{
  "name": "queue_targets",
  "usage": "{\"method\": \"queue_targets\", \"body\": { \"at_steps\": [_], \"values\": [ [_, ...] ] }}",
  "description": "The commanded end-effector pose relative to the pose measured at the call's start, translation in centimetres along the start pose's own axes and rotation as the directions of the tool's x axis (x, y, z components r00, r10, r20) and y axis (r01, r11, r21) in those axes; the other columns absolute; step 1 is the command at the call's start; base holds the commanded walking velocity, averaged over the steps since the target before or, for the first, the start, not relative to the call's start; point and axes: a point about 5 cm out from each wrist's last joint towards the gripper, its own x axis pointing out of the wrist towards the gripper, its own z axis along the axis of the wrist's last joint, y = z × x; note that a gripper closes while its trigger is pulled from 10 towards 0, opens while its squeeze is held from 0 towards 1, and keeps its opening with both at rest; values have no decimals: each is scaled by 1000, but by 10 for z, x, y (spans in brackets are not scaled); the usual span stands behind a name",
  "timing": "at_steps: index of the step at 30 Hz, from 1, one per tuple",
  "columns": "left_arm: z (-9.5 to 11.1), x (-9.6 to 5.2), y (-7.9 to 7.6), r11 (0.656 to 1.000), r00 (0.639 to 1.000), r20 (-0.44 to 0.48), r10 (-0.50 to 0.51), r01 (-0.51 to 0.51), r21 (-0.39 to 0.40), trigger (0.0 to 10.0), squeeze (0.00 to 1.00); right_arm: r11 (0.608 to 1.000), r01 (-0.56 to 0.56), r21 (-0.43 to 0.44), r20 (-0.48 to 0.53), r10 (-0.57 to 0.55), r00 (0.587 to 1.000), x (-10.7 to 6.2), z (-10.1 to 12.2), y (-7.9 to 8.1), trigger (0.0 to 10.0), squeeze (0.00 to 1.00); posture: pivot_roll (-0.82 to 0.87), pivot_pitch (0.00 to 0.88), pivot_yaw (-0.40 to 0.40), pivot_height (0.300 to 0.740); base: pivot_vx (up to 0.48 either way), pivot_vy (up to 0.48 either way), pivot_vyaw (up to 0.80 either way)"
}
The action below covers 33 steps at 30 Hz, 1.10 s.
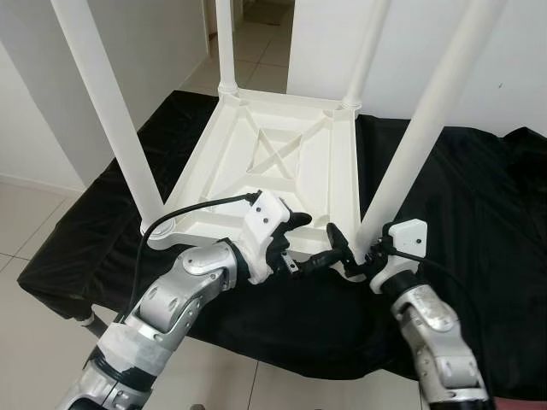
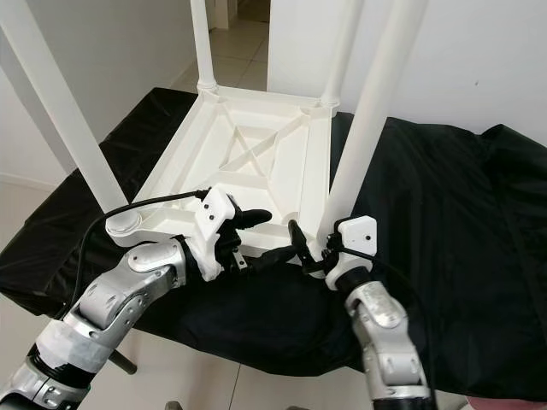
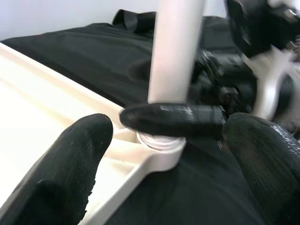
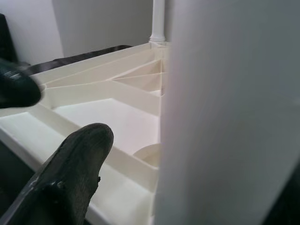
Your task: Building children table
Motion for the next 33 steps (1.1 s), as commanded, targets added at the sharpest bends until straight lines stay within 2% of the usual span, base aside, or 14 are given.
{"method": "queue_targets", "body": {
  "at_steps": [1, 2, 3, 4, 5, 7, 8, 16, 17, 18, 19, 28, 29, 33],
  "values": [
    [-3, 0, -11, 990, 990, -19, -139, 139, -4, 10000, 0, 999, -39, -6, -24, 39, 999, 0, -4, -4, 10000, 0, -85, 2, -18, 740, 0, 0, 0],
    [-3, -1, -14, 988, 988, -25, -153, 153, -5, 10000, 0, 998, -68, -18, -44, 67, 997, 2, -7, -10, 10000, 0, -83, 2, -19, 740, 0, 0, 0],
    [-3, -2, -15, 987, 987, -28, -161, 161, -5, 10000, 0, 996, -84, -27, -57, 83, 995, 4, -8, -15, 9176, 0, -77, 3, -18, 740, 0, 0, 0],
    [-3, -2, -15, 987, 987, -28, -161, 161, -5, 10000, 0, 996, -84, -27, -57, 83, 995, 4, -8, -15, 9176, 0, -77, 3, -18, 740, 0, 0, 0],
    [-3, -2, -16, 986, 986, -32, -165, 165, -6, 10000, 0, 995, -98, -27, -70, 96, 993, 7, -11, -19, 2039, 0, -72, 0, -17, 740, 0, 0, 0],
    [-4, -2, -16, 986, 985, -35, -167, 167, -6, 10000, 0, 994, -105, -25, -78, 103, 992, 9, -12, -21, 2039, 0, -72, 0, -17, 740, 0, 0, 0],
    [-4, -2, -16, 986, 985, -37, -169, 169, -6, 10000, 0, 992, -122, -11, -86, 121, 989, 9, -14, -23, 0, 0, -67, 3, -22, 740, 0, 0, 0],
    [0, -2, -9, 987, 986, -51, -162, 163, 14, 10000, 0, 984, -173, 42, -99, 177, 979, 8, -19, -22, 0, 0, -61, 10, -25, 740, 0, 0, 0],
    [0, -2, -7, 987, 986, -56, -159, 160, 17, 10000, 0, 985, -166, 54, -96, 171, 981, 9, -19, -21, 3098, 0, -63, 14, -21, 740, 0, 0, 0],
    [0, -2, -7, 987, 986, -56, -159, 160, 17, 10000, 0, 985, -166, 54, -96, 171, 981, 9, -19, -21, 3098, 0, -63, 14, -21, 740, 0, 0, 0],
    [0, -2, -5, 988, 986, -58, -154, 156, 19, 10000, 0, 985, -151, 84, -89, 158, 983, 9, -20, -21, 10000, 0, -63, 15, -22, 740, 0, 0, 0],
    [1, -1, 1, 990, 988, -65, -137, 140, 34, 10000, 0, 990, -74, 120, -75, 84, 994, 6, -24, -14, 10000, 0, -71, 25, -15, 740, 0, 0, 0],
    [0, -2, 4, 993, 992, -58, -111, 113, 32, 10000, 0, 991, 17, 131, -64, -9, 998, 2, -26, -7, 10000, 0, -70, 32, -16, 740, 0, 0, 0],
    [-2, -2, 10, 998, 997, -44, -58, 60, 38, 10000, 0, 983, 58, 175, -56, -49, 997, -1, -31, 3, 10000, 0, -71, 21, -19, 740, 0, 0, 0]
  ]
}}
